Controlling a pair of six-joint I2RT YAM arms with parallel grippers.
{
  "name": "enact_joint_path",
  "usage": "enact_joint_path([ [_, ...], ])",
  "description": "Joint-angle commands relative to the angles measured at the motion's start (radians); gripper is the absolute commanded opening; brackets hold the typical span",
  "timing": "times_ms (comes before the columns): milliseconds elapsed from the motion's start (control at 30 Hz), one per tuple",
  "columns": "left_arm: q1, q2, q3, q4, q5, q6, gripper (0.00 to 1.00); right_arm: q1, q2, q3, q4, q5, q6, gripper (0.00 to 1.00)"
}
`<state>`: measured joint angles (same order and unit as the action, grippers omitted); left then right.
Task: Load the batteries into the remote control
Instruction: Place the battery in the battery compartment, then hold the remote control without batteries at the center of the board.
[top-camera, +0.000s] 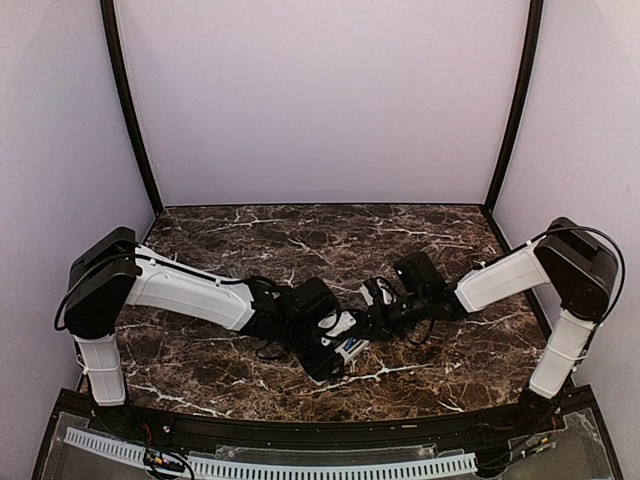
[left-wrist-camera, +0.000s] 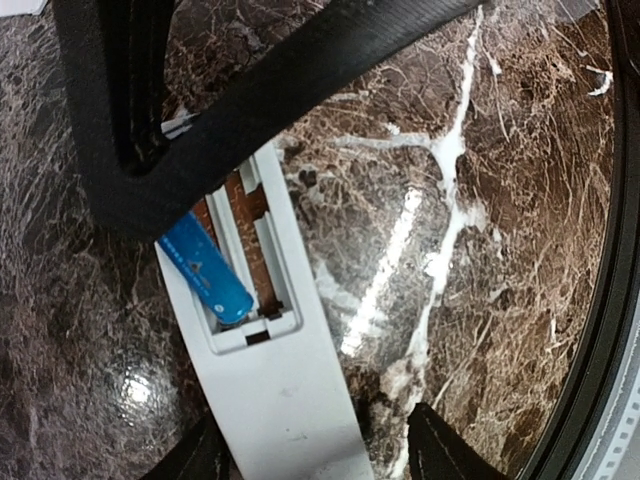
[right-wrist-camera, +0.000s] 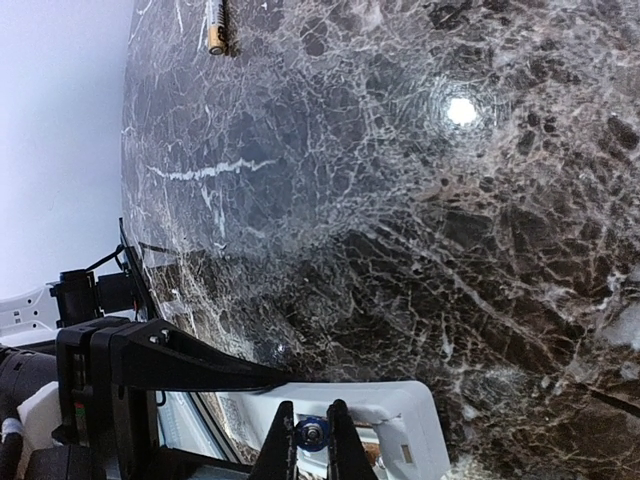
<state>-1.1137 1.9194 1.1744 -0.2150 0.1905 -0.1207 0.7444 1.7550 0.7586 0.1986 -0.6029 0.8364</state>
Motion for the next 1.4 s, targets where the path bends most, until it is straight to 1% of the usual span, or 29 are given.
enact_joint_path([
  [0, 0.013, -0.001, 0.023, 0.063, 0.096, -0.007, 0.61, 0.022, 0.031, -0.033, -0.052, 0.012, -0.008, 0.0],
  [167, 0.074, -0.003, 0.026, 0.098, 0.108, -0.045, 0.61, 0.022, 0.027, -0.052, -0.053, 0.017, -0.007, 0.0],
  [333, 0.086, 0.004, 0.028, 0.132, 0.073, -0.054, 0.57, 0.022, 0.018, -0.064, -0.05, 0.022, -0.001, 0.0],
  [500, 0.086, 0.055, 0.061, 0.125, 0.033, -0.065, 0.47, 0.022, 0.01, -0.065, -0.047, 0.025, 0.003, 0.0],
  [667, 0.086, 0.07, 0.064, 0.139, 0.032, -0.071, 0.43, 0.022, 0.011, -0.071, -0.035, 0.025, 0.007, 0.0],
  [733, 0.085, 0.079, 0.067, 0.134, 0.021, -0.071, 0.34, 0.021, 0.01, -0.074, -0.028, 0.023, 0.011, 0.0],
  [800, 0.086, 0.084, 0.069, 0.129, 0.011, -0.07, 0.29, 0.022, 0.007, -0.076, -0.023, 0.023, 0.014, 0.0],
  [1067, 0.08, 0.11, 0.083, 0.1, -0.009, -0.07, 0.27, 0.022, 0.004, -0.081, -0.019, 0.026, 0.016, 0.0],
  [1200, 0.068, 0.127, 0.107, 0.058, -0.055, -0.047, 0.18, 0.021, -0.005, -0.084, -0.024, 0.03, 0.02, 0.0],
  [1367, 0.062, 0.129, 0.107, 0.01, -0.058, -0.025, 0.08, 0.022, -0.009, -0.088, -0.028, 0.034, 0.019, 0.0],
])
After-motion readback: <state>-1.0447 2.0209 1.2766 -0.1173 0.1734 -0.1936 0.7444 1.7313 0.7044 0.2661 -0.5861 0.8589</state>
